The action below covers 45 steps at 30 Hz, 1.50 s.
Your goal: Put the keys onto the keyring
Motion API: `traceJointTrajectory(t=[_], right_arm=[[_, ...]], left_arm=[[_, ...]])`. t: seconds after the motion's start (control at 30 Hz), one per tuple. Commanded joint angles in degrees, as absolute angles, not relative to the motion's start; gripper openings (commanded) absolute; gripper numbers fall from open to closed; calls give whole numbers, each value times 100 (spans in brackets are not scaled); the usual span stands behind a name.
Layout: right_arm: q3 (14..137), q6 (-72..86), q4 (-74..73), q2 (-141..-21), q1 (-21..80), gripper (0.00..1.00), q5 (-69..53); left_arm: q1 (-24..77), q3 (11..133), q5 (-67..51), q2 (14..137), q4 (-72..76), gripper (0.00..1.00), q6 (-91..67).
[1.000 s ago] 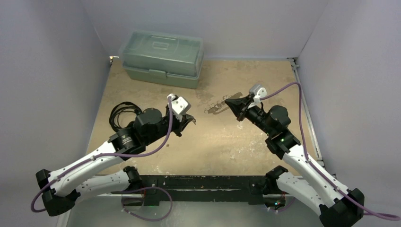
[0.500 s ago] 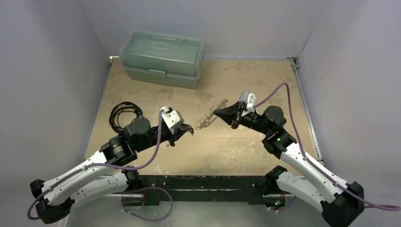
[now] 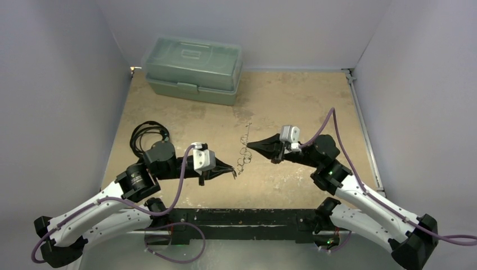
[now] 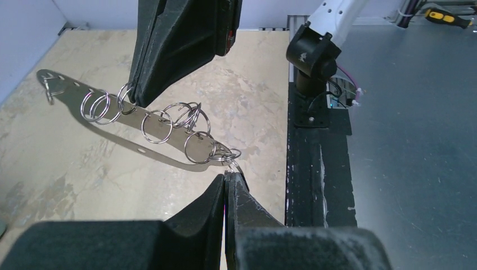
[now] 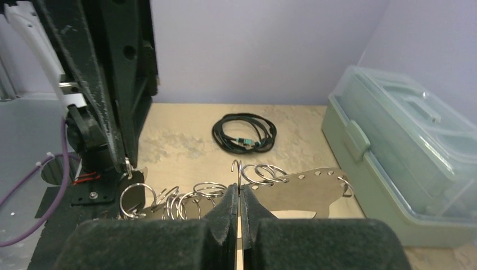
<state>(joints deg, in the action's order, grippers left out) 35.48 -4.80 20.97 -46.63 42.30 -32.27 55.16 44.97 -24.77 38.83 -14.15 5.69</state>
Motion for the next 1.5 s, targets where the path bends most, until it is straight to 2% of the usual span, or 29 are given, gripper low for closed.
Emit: traceJointTrajectory(t=[0.0,0.6,1.17,1.47], right_arm=[[3435,-761,2603,-4439,4427,0,-3296],[3573,-1260,2205,-4611,5095,0,-2629],[3857,-1372,1779,-4945,5413,0,-2474],[3931,-1273,1782,-5035,5432,0,-2375]], left_arm=[[5528,4544,-2992,3829,-1309,0,805],[5528,4527,-2512,3644,-1003,0,600],[5531,4972,-1341,3753,-1869,0,1075],[5528,4920,-1501,3863,-1793,0,1051]])
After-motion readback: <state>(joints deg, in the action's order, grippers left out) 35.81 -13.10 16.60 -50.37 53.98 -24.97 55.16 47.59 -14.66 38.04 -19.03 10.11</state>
